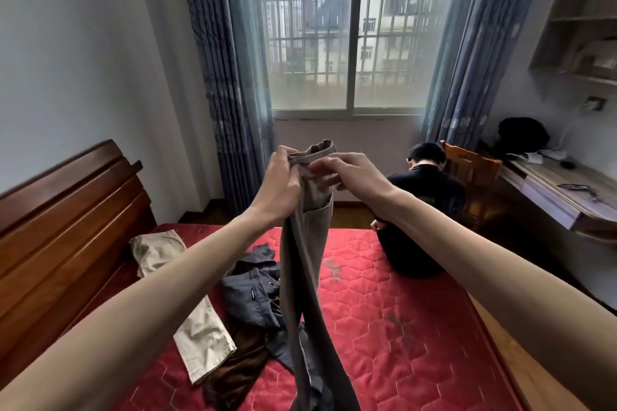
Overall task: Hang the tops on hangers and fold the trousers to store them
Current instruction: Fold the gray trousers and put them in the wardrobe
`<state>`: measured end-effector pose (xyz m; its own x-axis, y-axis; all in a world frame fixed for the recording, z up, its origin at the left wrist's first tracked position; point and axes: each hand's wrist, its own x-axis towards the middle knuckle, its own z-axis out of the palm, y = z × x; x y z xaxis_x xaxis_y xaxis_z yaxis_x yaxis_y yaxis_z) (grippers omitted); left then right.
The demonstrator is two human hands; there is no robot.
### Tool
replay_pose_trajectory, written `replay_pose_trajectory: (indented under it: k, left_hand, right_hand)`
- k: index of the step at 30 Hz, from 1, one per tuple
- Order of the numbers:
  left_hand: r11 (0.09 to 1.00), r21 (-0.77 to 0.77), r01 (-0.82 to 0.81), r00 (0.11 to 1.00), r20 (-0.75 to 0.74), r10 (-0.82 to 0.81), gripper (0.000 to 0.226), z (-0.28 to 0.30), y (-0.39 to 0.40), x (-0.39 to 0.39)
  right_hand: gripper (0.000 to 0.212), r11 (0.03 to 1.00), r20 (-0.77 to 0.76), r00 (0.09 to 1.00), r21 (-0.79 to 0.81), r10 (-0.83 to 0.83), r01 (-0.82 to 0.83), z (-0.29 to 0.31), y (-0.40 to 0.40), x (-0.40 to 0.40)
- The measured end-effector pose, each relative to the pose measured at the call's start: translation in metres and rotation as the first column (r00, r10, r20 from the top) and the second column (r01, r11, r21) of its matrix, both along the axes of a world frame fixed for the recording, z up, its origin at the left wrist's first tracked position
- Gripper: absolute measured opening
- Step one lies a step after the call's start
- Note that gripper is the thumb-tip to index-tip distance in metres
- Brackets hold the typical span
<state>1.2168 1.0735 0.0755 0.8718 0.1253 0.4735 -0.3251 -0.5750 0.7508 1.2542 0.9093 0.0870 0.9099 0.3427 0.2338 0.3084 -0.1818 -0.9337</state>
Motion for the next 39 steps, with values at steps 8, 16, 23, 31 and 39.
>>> replay_pose_trajectory:
  k: [8,16,23,31,39]
  left_hand:
    - [0.910,-0.365,0.196,0.977,-0.008,-0.214,0.019,0.013,0.021,0.001]
    - [0.961,-0.271,0.062,0.998,0.037,-0.054,0.021,0.036,0.050,0.020]
    - [0.999,-0.032,-0.034,0.984,0.175,0.039,0.017,0.077,0.055,0.046]
    - [0.989,0.080,0.128,0.991,0.011,-0.130,0.058,0.064,0.063,0.044]
    - [0.877,0.004,0.481,0.718,-0.576,-0.391,0.036,-0.006,0.058,0.008]
  right_hand:
    - [0.121,0.992,-0.311,0.944,0.094,0.108,-0.082,-0.065,-0.038,0.033]
    - [0.061,0.962,-0.166,0.967,0.225,0.194,-0.155,-0.028,-0.028,0.033]
    - [0.034,0.976,0.017,0.978,-0.067,0.206,-0.205,0.050,-0.019,0.039]
    - [0.026,0.996,0.157,0.987,-0.086,0.043,-0.030,0.058,-0.034,0.035]
    - [0.032,0.893,-0.325,0.927,-0.338,0.186,-0.298,-0.013,-0.062,0.002]
